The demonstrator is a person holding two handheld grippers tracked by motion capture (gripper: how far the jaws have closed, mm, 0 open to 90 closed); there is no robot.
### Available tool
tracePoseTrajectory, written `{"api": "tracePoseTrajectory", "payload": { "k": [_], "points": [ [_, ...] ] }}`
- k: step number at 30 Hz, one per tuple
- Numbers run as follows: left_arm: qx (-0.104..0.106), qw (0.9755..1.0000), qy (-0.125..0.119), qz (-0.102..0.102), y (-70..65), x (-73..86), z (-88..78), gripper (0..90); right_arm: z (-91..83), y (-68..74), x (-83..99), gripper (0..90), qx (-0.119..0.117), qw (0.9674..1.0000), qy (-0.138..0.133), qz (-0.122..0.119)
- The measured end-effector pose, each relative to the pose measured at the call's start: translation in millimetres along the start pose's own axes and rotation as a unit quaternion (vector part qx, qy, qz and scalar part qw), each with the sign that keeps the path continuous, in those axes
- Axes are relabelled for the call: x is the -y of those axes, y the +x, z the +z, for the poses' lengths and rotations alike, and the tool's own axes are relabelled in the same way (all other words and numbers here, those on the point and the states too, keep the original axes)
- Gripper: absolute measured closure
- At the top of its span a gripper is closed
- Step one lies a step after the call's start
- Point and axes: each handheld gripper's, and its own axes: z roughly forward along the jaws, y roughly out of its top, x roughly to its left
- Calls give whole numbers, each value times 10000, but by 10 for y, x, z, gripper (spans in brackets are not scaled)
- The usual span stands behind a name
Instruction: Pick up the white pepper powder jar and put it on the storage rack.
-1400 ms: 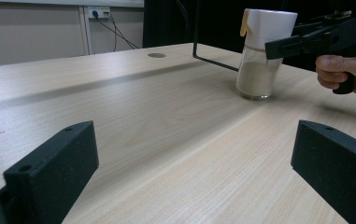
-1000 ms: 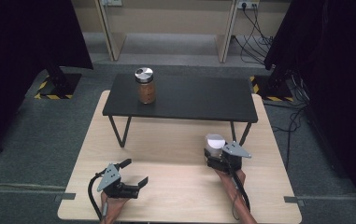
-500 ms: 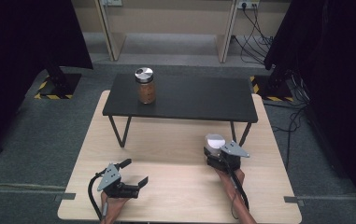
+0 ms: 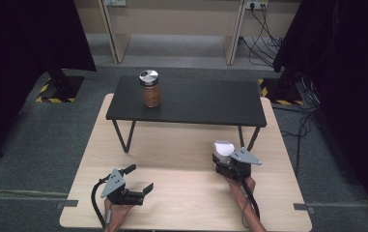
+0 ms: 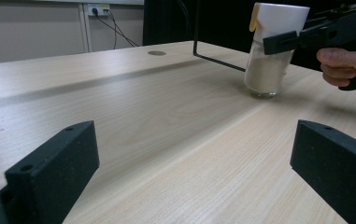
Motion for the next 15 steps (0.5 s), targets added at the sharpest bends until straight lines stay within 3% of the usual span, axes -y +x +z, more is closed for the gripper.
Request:
{"api": "tracePoseTrajectory", "payload": {
  "k": [15],
  "points": [
    [5,10000,11,0,2,-2,2,3,-180,-38,-167,305,-160,9999,-5,-53]
  ]
}}
